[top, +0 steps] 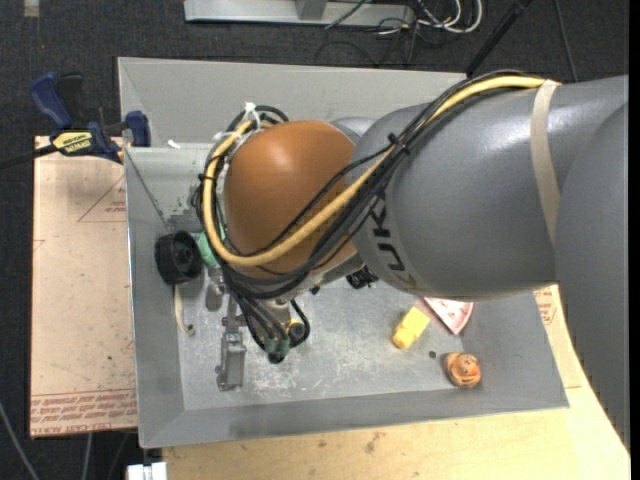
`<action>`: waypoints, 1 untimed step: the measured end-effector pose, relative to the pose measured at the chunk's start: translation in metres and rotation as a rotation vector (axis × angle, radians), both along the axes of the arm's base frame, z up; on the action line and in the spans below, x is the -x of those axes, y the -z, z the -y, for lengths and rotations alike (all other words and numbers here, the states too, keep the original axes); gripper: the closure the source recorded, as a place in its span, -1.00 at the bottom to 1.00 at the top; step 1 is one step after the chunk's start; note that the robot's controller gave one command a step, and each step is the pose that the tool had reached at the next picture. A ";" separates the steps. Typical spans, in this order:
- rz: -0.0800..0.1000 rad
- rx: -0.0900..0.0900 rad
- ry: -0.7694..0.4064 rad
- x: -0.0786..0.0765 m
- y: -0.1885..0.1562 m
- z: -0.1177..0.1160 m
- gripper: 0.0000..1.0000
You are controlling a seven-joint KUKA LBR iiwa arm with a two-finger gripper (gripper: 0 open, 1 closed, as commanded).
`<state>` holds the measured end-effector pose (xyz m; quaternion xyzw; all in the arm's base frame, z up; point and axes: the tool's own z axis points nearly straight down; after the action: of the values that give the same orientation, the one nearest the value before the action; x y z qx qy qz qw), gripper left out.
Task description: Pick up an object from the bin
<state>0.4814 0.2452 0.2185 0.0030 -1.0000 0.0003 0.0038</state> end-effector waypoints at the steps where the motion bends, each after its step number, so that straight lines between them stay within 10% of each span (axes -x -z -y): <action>1: 0.007 -0.002 0.005 -0.002 -0.005 0.002 -1.00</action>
Offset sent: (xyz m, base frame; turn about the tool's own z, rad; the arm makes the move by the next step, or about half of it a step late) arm 0.0290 -0.0231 -0.1485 -0.5025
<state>0.4833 0.2436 0.2231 0.0003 -1.0000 -0.0007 0.0001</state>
